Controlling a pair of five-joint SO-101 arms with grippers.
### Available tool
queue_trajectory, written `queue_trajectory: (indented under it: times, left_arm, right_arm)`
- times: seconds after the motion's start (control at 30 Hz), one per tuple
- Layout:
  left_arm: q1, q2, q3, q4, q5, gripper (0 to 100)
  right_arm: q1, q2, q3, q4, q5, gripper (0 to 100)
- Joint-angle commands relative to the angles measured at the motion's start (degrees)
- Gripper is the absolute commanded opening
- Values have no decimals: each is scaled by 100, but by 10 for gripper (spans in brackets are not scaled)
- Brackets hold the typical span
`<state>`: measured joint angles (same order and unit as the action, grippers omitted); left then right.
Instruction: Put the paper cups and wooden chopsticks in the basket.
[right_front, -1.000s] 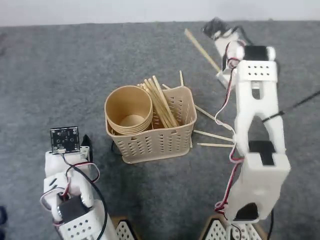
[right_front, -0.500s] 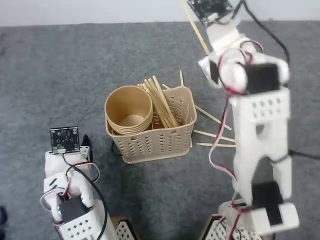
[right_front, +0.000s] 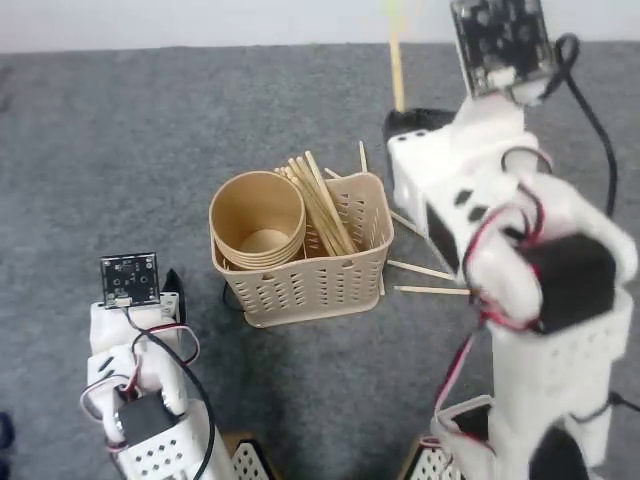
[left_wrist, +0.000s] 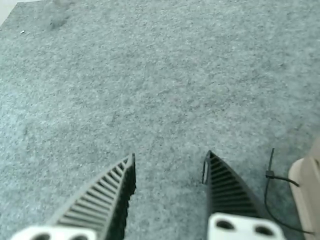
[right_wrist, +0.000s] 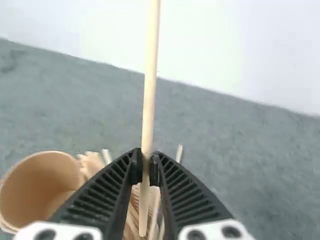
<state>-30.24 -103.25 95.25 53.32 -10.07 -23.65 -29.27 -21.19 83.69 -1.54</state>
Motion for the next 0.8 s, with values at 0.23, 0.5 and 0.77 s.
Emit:
queue_trajectory:
  times: [0.23, 0.5, 0.77]
  left_arm:
    - [53, -97, -31, -123, -18, 207]
    - [53, -97, -31, -123, -18, 207]
    - [53, -97, -31, -132, -18, 207]
  right_arm:
    - [-92, -2844, 4299, -2624, 53, 6]
    - [-725, -2985, 6101, -3925, 149, 6]
    - [-980, -2985, 6936, -4409, 149, 6]
